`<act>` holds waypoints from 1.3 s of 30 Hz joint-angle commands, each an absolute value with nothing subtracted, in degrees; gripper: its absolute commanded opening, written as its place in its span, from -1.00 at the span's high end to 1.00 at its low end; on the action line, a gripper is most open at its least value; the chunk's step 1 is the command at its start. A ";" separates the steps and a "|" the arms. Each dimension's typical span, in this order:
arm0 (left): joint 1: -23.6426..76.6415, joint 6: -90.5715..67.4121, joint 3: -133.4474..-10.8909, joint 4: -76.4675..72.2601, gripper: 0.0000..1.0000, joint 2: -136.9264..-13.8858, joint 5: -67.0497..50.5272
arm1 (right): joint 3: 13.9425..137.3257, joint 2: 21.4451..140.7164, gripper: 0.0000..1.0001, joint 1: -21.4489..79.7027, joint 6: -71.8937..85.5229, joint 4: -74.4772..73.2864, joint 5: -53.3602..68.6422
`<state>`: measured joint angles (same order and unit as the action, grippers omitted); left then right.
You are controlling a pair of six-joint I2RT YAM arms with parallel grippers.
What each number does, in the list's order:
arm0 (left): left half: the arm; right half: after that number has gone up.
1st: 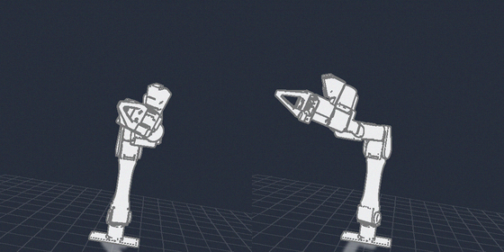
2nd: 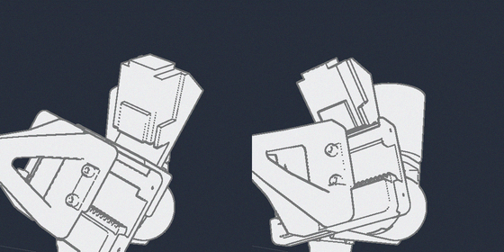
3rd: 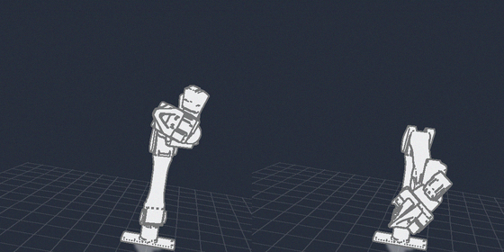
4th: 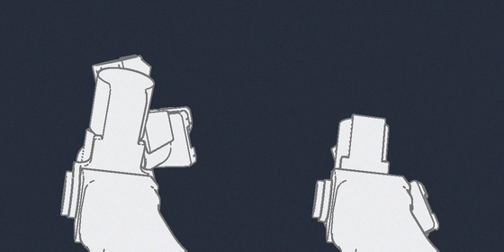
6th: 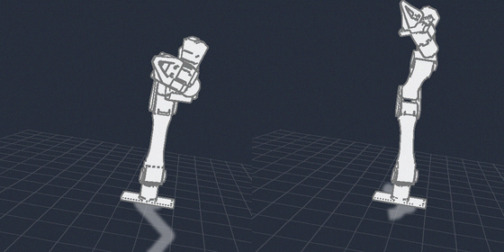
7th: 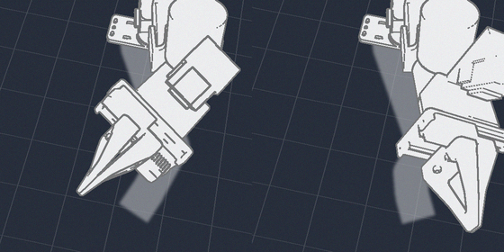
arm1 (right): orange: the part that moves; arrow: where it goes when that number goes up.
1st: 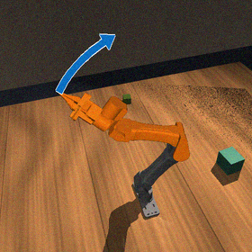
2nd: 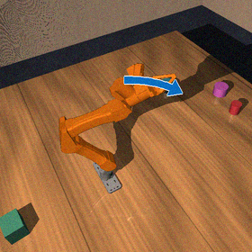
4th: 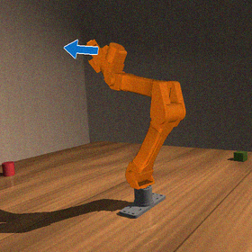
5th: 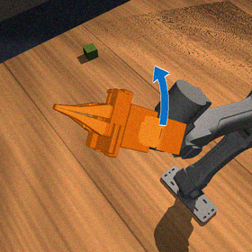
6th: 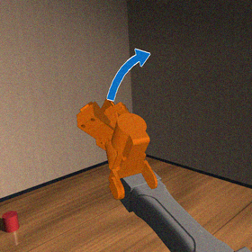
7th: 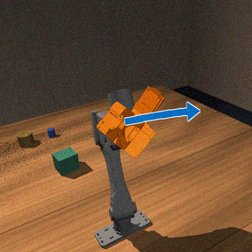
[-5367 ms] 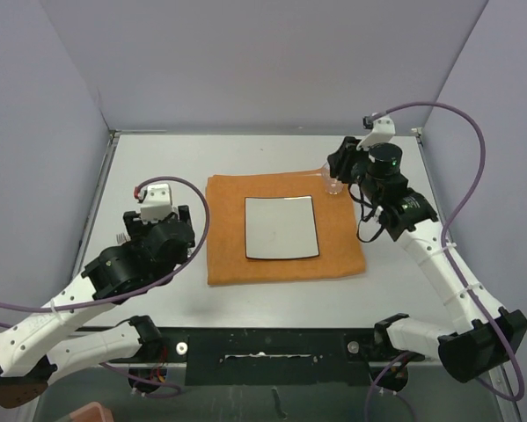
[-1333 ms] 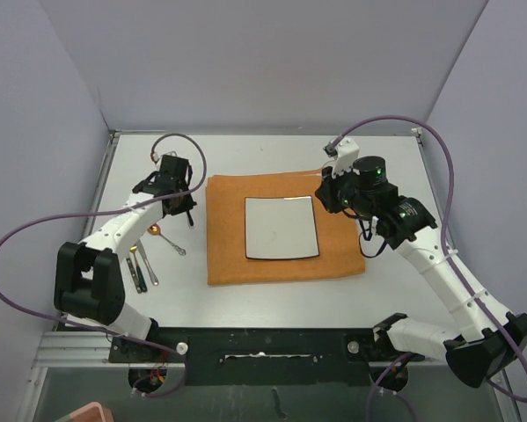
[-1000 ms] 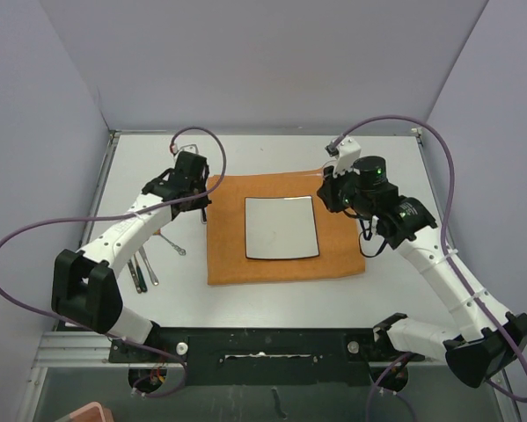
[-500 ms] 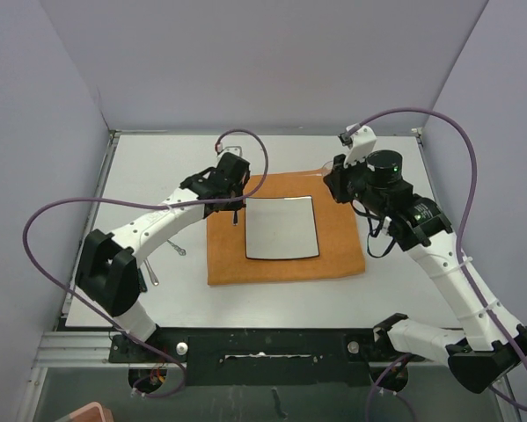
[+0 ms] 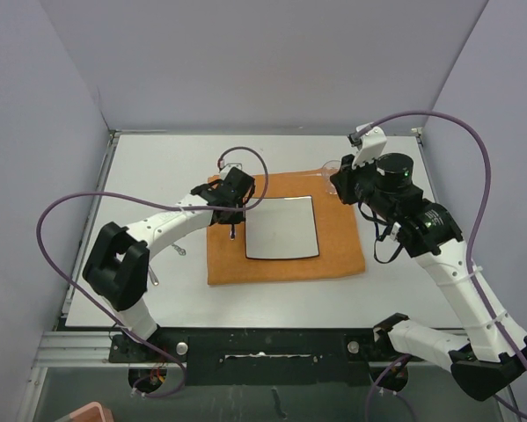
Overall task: Set the dinner table for one person
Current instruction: Place the knife on the napkin.
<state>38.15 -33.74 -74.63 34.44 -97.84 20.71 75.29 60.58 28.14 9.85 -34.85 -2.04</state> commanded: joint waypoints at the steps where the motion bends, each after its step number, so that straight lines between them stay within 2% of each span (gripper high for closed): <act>1: 38.06 -36.16 -72.06 31.61 1.00 -96.33 22.52 | 75.41 59.72 0.92 27.86 10.36 -33.74 -2.92; 11: 38.11 -37.61 -70.60 28.69 1.00 -100.20 20.58 | 74.03 59.59 0.92 27.82 10.72 -33.19 -3.06; 25: 38.08 -36.67 -76.98 27.95 1.00 -107.93 18.46 | 73.74 60.21 0.92 27.11 9.65 -33.13 -3.40; 39: 37.13 -38.86 -76.66 30.76 1.00 -107.77 20.28 | 73.75 60.84 0.92 26.34 9.10 -32.28 -3.34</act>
<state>37.65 -37.17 -75.05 30.87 -107.53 18.79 73.58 60.99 26.59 9.61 -34.83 -2.59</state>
